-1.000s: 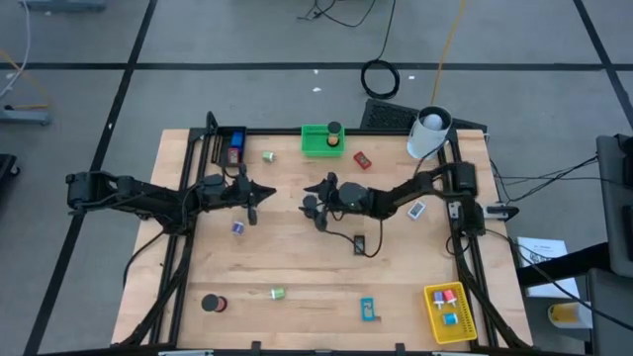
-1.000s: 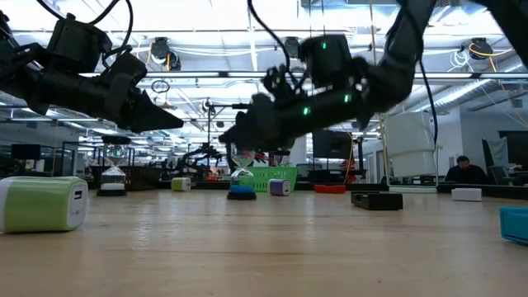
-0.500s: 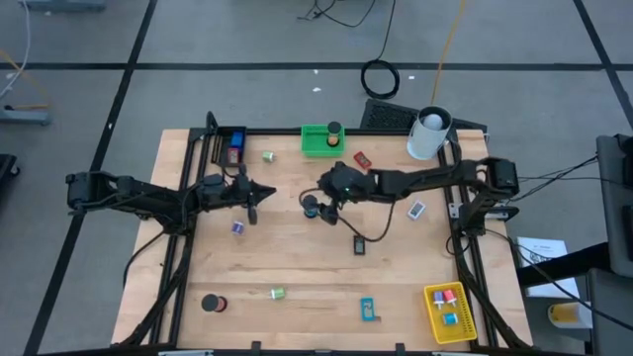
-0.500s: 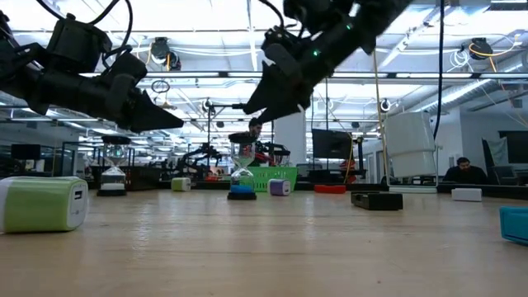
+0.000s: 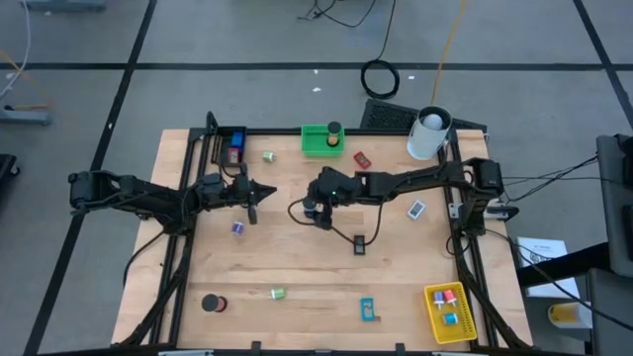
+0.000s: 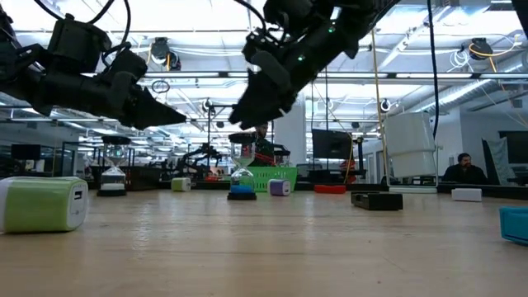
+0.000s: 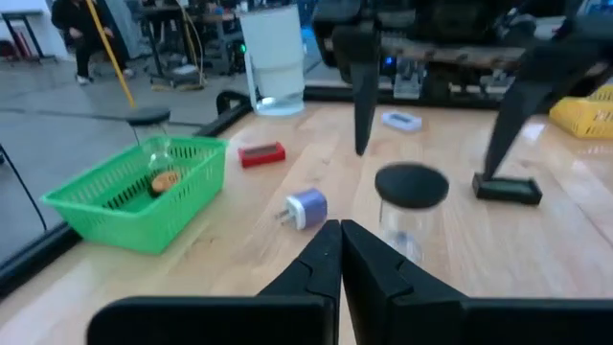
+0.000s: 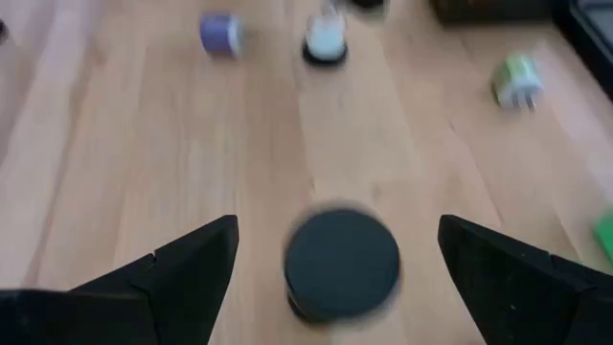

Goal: Pick & Place Office items
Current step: Put the blue hourglass into the green basket

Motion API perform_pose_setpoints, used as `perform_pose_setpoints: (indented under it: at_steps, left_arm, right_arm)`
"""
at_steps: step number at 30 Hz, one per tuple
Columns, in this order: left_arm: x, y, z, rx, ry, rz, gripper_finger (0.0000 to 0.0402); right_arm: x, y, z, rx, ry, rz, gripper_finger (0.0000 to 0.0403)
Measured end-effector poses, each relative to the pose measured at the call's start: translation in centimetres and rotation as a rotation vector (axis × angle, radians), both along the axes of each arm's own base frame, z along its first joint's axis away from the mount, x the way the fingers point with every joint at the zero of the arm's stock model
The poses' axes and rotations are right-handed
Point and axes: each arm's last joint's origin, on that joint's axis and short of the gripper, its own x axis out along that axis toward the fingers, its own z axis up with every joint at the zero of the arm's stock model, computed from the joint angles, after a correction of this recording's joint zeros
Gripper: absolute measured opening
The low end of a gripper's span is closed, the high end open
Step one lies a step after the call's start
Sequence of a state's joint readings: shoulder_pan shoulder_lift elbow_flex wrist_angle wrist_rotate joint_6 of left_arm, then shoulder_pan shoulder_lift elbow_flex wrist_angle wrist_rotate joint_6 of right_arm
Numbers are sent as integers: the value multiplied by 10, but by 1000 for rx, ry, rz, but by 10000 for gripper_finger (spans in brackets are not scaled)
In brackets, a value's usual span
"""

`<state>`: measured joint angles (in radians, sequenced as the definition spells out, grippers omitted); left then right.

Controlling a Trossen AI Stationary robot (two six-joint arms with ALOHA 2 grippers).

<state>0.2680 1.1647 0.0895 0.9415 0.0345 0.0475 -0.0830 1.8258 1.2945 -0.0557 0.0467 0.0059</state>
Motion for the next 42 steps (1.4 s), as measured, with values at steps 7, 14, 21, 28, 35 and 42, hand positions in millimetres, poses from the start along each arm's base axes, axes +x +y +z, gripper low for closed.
perform_pose_setpoints:
  at_steps: [7,14,21,28,35,42]
  left_arm:
    - [2,0,-7,-11,39,-1,16]
    - [4,1,-7,-6,17,-4,4]
    - [4,0,-7,-9,18,-9,20]
    - [4,0,-7,-10,19,-11,5]
    - [4,0,-7,-10,19,-11,13]
    - [4,0,-7,-10,19,-11,16]
  right_arm:
    - [4,-3,-8,-28,2,10,355]
    - [10,-3,-26,-32,39,19,338]
    - [13,-3,-22,-40,-27,21,298]
    - [10,-3,-28,-37,3,21,211]
    - [8,-3,-33,-40,-22,20,205]
    - [4,-4,-21,-39,-40,11,208]
